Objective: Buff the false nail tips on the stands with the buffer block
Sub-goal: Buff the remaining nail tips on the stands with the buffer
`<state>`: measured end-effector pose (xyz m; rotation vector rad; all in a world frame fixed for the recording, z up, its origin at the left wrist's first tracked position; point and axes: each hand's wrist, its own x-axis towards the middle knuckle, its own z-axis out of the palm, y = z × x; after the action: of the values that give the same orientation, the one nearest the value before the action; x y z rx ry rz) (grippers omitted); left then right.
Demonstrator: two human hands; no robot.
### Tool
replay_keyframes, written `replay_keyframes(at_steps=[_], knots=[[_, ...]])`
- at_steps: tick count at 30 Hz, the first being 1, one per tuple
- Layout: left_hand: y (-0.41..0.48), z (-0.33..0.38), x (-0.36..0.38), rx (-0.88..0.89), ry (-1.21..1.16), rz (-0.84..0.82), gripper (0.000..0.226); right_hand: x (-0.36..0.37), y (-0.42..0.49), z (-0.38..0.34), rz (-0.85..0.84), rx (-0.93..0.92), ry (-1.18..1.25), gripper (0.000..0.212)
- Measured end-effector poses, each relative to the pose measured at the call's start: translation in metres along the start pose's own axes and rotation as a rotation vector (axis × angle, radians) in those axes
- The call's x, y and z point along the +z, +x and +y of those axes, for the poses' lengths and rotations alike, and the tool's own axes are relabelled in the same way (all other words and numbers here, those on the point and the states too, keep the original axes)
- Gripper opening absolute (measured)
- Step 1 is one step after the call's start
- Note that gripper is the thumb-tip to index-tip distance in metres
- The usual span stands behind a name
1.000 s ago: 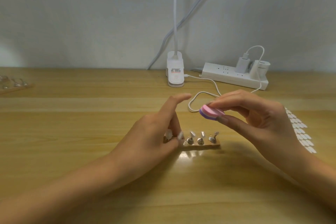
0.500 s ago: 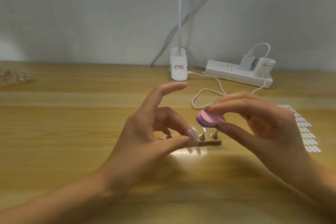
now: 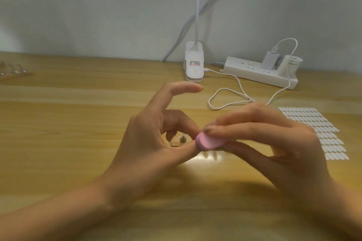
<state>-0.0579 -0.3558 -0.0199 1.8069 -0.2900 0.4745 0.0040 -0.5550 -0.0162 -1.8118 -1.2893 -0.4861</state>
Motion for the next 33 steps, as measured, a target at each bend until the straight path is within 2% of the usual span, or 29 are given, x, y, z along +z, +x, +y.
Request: replay_keyframes(at_steps=[13, 22, 26, 28, 31, 33], knots=[[0.0001, 0.0009, 0.001, 0.047, 0.038, 0.004, 0.06, -0.0017, -0.0005, 0.001, 0.018, 0.008, -0.002, 0.021], [-0.0008, 0.0033, 0.001, 0.059, 0.06, -0.005, 0.059, -0.0043, 0.0003, 0.0039, -0.037, -0.025, -0.012, 0.02], [0.0, 0.0042, 0.001, 0.009, -0.024, -0.008, 0.063, -0.0047, -0.0011, 0.002, -0.014, -0.047, -0.026, 0.021], [0.0004, 0.0048, 0.0, -0.06, -0.114, 0.002, 0.062, -0.0033, -0.0014, 0.0024, -0.025, -0.064, -0.047, 0.021], [0.0002, 0.005, 0.0006, -0.154, -0.247, -0.007, 0.064, -0.0042, 0.0, 0.0036, 0.046, -0.019, -0.016, 0.023], [0.0001, 0.0056, 0.0022, -0.204, -0.329, -0.01, 0.065, -0.0043, 0.0002, 0.0033, 0.018, -0.068, -0.047, 0.022]])
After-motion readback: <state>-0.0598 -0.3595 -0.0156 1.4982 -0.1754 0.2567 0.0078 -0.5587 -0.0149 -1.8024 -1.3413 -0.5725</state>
